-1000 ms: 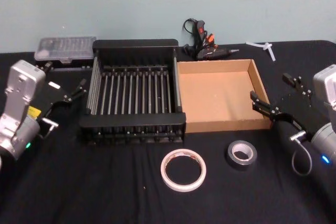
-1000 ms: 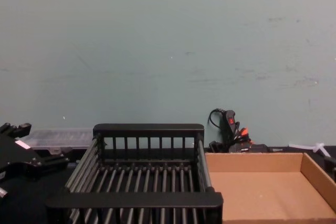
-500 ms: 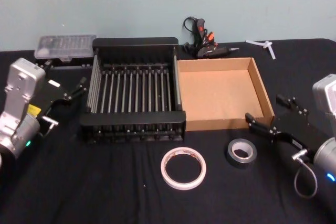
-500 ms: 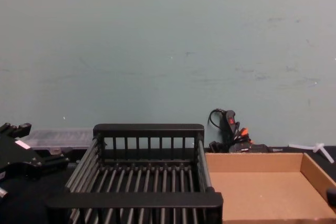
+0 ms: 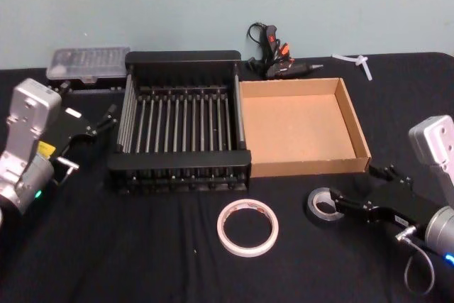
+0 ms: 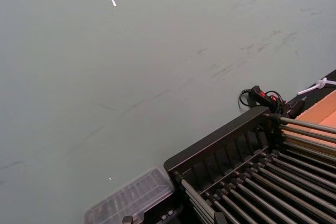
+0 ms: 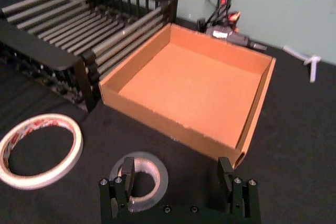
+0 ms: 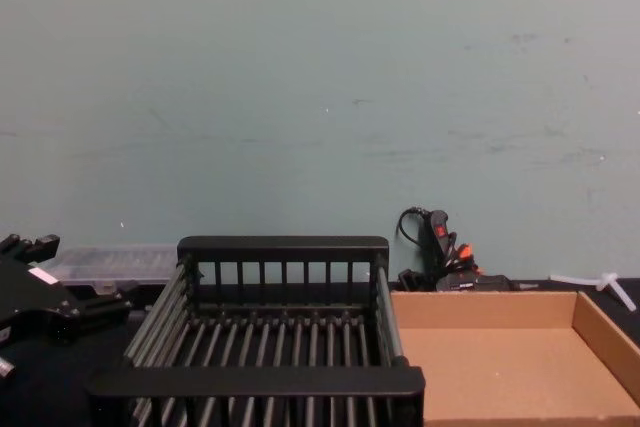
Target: Pick up the white tape and place it into the black box , Pick up the silver tape and place it into the brown box.
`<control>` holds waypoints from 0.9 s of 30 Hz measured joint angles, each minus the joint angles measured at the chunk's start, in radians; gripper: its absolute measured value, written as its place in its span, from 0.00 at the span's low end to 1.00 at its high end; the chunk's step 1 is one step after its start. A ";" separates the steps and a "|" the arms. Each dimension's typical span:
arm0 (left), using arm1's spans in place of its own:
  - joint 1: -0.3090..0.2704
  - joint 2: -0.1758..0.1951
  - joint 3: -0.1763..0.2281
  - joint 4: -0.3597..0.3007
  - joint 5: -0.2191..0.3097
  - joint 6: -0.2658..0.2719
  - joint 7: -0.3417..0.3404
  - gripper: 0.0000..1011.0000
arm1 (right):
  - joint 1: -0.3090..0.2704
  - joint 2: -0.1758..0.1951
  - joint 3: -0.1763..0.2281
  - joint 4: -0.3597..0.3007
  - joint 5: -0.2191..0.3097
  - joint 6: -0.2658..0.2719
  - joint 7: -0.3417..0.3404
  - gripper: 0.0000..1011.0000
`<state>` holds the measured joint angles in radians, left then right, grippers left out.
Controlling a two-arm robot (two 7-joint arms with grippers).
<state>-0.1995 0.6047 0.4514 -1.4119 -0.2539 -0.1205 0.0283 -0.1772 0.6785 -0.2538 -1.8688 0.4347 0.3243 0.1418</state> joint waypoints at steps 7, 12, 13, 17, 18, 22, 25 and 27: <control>0.000 0.000 0.000 0.000 0.000 0.000 0.000 0.99 | 0.016 -0.007 0.000 0.012 0.000 0.063 0.021 0.99; 0.000 0.000 0.000 0.000 0.000 0.000 0.000 0.99 | 0.036 -0.021 -0.002 0.032 -0.003 0.091 0.035 0.99; 0.000 0.000 0.000 0.000 0.000 0.000 0.000 0.99 | 0.043 -0.025 -0.003 0.039 -0.006 0.099 0.038 0.99; 0.000 0.000 0.000 0.000 0.000 0.000 0.000 0.99 | 0.061 -0.035 -0.006 0.054 -0.014 0.116 0.049 0.99; 0.000 0.000 0.000 0.000 0.000 0.000 0.000 0.99 | 0.065 -0.037 -0.006 0.057 -0.015 0.120 0.052 0.99; 0.000 0.000 0.000 0.000 0.000 0.000 0.000 0.99 | 0.083 -0.047 -0.011 0.074 -0.023 0.135 0.064 0.99; 0.000 0.000 0.000 0.000 0.000 0.000 0.000 0.99 | 0.098 -0.053 -0.015 0.086 -0.030 0.147 0.075 0.99; 0.000 0.000 0.000 0.000 0.000 0.000 0.000 0.99 | 0.106 -0.057 -0.017 0.091 -0.035 0.156 0.083 0.99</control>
<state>-0.1995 0.6047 0.4514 -1.4120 -0.2539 -0.1205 0.0283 -0.0714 0.6214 -0.2708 -1.7777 0.3993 0.4806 0.2246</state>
